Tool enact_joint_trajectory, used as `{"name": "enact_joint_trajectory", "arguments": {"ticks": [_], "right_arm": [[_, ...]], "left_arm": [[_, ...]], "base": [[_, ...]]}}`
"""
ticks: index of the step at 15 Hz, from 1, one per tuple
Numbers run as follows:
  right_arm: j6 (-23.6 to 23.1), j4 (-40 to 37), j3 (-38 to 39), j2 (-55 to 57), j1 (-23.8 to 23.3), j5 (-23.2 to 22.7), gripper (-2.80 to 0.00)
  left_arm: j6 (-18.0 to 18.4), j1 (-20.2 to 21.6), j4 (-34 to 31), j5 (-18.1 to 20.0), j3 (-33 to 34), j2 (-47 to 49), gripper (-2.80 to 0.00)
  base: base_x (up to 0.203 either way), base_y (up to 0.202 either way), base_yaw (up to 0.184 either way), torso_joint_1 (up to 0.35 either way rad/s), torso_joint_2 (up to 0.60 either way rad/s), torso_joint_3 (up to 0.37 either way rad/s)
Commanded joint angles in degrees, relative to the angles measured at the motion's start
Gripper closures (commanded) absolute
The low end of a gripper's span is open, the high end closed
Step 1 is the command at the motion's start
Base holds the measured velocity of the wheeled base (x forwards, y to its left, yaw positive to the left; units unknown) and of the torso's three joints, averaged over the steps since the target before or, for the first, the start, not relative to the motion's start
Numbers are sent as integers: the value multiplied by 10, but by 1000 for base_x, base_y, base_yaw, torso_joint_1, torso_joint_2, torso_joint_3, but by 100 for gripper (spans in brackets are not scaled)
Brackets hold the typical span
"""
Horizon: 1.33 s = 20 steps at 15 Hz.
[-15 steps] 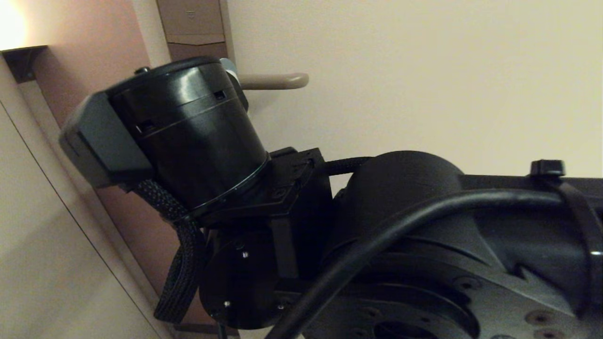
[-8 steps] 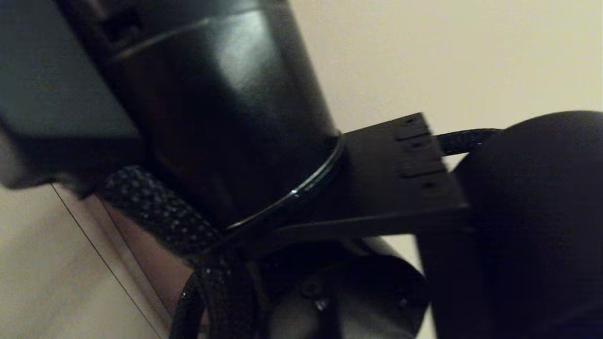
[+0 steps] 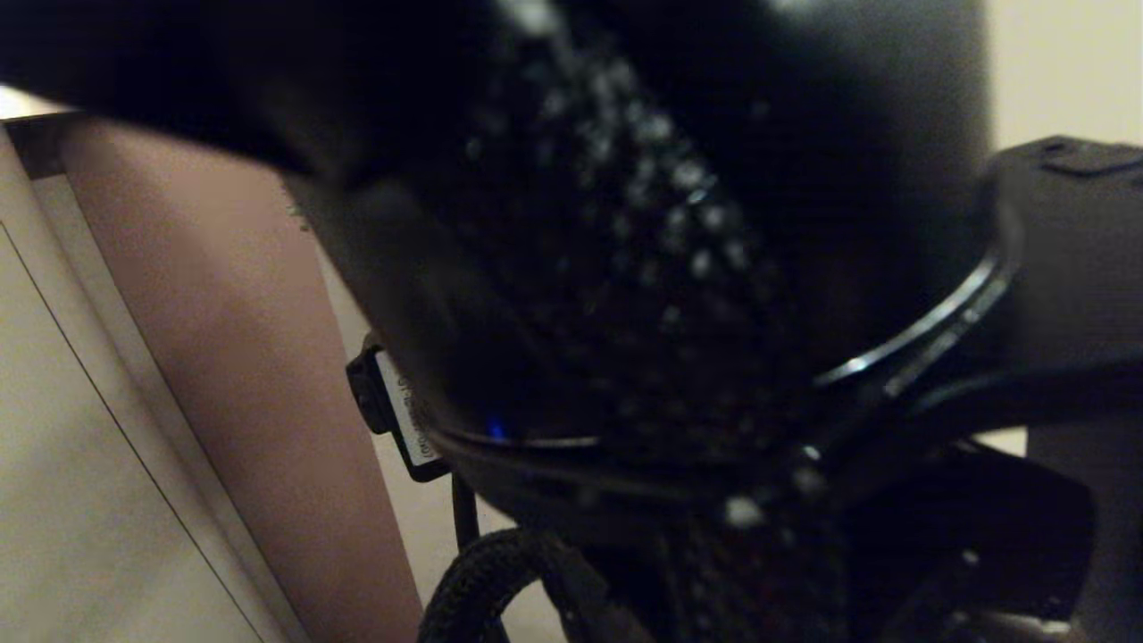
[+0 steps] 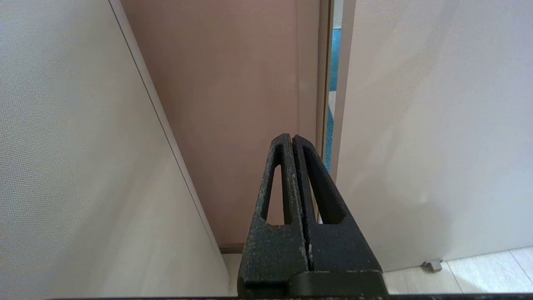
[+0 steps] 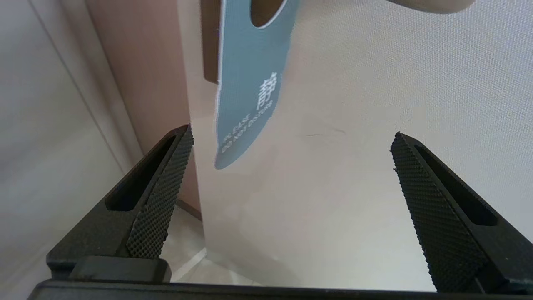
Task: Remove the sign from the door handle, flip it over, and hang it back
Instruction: Hang the sign back with the other side facing out
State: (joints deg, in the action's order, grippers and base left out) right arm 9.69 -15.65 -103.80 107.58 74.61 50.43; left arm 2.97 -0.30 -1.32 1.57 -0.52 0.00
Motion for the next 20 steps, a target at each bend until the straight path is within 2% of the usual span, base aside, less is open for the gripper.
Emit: {"name": "enact_joint_trajectory", "arguments": {"ticks": [1,7,8,9,13,17,20], "right_arm": [[1,-1,0,-8,7,4,-280],[6,2,14,-9,17,7,-280],[7,5,20,-9,17,8,-243],[11,7,22,-8,17,8,0],[33,7,18,6,16,9,0],[30,51,12,29,13,12,0],[29,51,-14,46,12,12,0]], "left_arm": [[0,0,0,0,0,0,0],[0,0,0,0,0,0,0],[0,0,0,0,0,0,0],[0,0,0,0,0,0,0],[0,0,0,0,0,0,0],[0,0,0,0,0,0,0],[0,0,0,0,0,0,0]], "base": [[0,0,0,0,0,0],[0,0,0,0,0,0],[0,0,0,0,0,0],[0,0,0,0,0,0],[0,0,0,0,0,0],[0,0,0,0,0,0],[0,0,0,0,0,0]]}}
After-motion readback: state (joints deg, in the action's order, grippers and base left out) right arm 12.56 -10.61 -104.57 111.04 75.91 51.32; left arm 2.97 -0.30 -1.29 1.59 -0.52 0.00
